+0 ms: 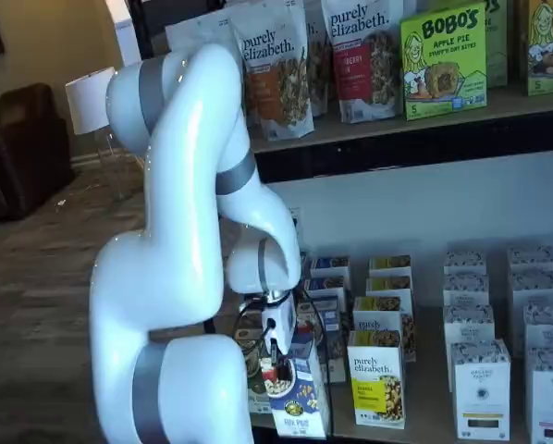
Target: Pick up the blue and white box that is on the bottom shelf, the second box from the left
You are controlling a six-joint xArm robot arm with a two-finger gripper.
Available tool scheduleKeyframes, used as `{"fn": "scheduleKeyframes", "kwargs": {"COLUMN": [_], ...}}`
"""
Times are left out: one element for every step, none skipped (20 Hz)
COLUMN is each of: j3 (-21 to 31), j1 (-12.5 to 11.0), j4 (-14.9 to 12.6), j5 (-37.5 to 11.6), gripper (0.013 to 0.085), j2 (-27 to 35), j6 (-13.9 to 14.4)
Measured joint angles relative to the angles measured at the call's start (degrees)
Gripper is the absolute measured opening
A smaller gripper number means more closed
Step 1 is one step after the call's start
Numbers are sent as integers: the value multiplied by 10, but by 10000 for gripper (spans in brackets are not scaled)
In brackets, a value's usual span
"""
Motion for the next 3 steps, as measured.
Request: {"fn": "scheduleKeyframes", "kwargs": {"j3": [3,7,12], "j1": [0,-1,-2], "j4": [4,5,9], "j5": [2,3,3], "gripper": [490,490,490], "j2": [-4,-9,-15], "j6": [-4,-6,-11]}}
